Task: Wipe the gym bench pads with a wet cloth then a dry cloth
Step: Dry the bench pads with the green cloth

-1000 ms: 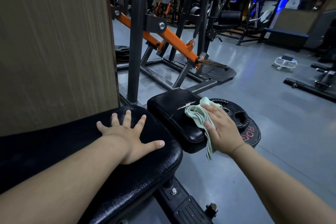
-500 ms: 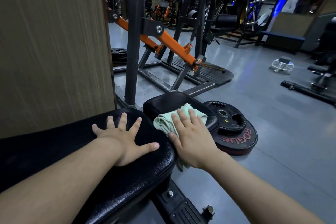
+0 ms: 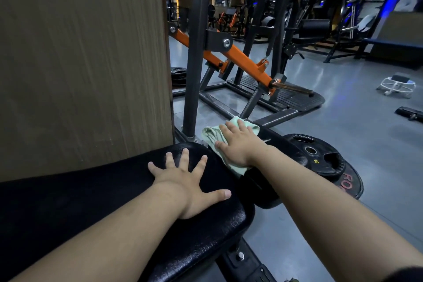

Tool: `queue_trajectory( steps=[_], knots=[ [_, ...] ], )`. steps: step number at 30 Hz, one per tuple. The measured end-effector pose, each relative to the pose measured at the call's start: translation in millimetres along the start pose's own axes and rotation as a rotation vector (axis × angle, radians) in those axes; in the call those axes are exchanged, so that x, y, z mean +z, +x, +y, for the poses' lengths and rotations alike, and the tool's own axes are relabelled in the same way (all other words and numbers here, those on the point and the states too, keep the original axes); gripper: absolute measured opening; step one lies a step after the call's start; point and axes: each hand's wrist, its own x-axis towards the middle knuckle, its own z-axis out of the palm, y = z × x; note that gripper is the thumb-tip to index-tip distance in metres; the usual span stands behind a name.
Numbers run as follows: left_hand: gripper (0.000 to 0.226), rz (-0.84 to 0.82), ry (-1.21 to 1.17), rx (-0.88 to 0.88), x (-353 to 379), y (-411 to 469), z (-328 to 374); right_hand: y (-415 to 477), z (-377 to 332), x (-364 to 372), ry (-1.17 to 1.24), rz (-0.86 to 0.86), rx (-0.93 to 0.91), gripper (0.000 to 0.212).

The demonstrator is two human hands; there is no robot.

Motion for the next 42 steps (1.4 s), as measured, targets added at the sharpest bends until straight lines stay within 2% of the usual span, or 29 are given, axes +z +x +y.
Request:
queue_trajectory(
  steps=[7,14,18,20,23,26,31,33,35,37,39,42],
  knots=[
    [0.107,0.022,-0.053,0.014,2,2,-8,7,-8,-1,0.075,0.033,-0.019,0.059],
    [0.113,0.181,-0.238,0.027,8,-2,-16,-41,-7,-3,0.341,0.103,0.069,0.058],
    [0.093,0.437,-0.363,0.046,9,-17,-29,-83,-9,-6,0.607,0.057,0.066,0.041],
    [0.090,0.493,-0.312,0.039,12,-29,-40,-104,-13,1,0.611,-0.009,0.019,0.048],
    [0.102,0.371,-0.239,0.019,16,-53,-62,-135,-29,21,0.327,-0.029,-0.218,0.065],
    [0.111,0.296,-0.226,-0.019,18,-78,-89,-154,-41,23,0.204,0.000,-0.252,0.081],
    [0.123,0.144,-0.224,-0.079,23,-100,-121,-155,-74,10,0.501,-0.138,-0.338,0.049],
    [0.126,0.066,-0.200,-0.089,25,-101,-125,-147,-83,11,0.544,-0.114,-0.372,0.039],
    [0.128,0.019,-0.182,-0.089,28,-99,-126,-136,-88,9,0.534,-0.074,-0.383,0.039],
    [0.128,0.007,-0.170,-0.092,30,-98,-126,-122,-94,6,0.414,-0.054,-0.380,0.047],
    [0.127,-0.001,-0.154,-0.094,31,-96,-127,-105,-101,4,0.244,-0.044,-0.348,0.064],
    [0.125,-0.006,-0.135,-0.089,35,-94,-127,-72,-110,6,0.140,-0.032,-0.246,0.083]
  ],
)
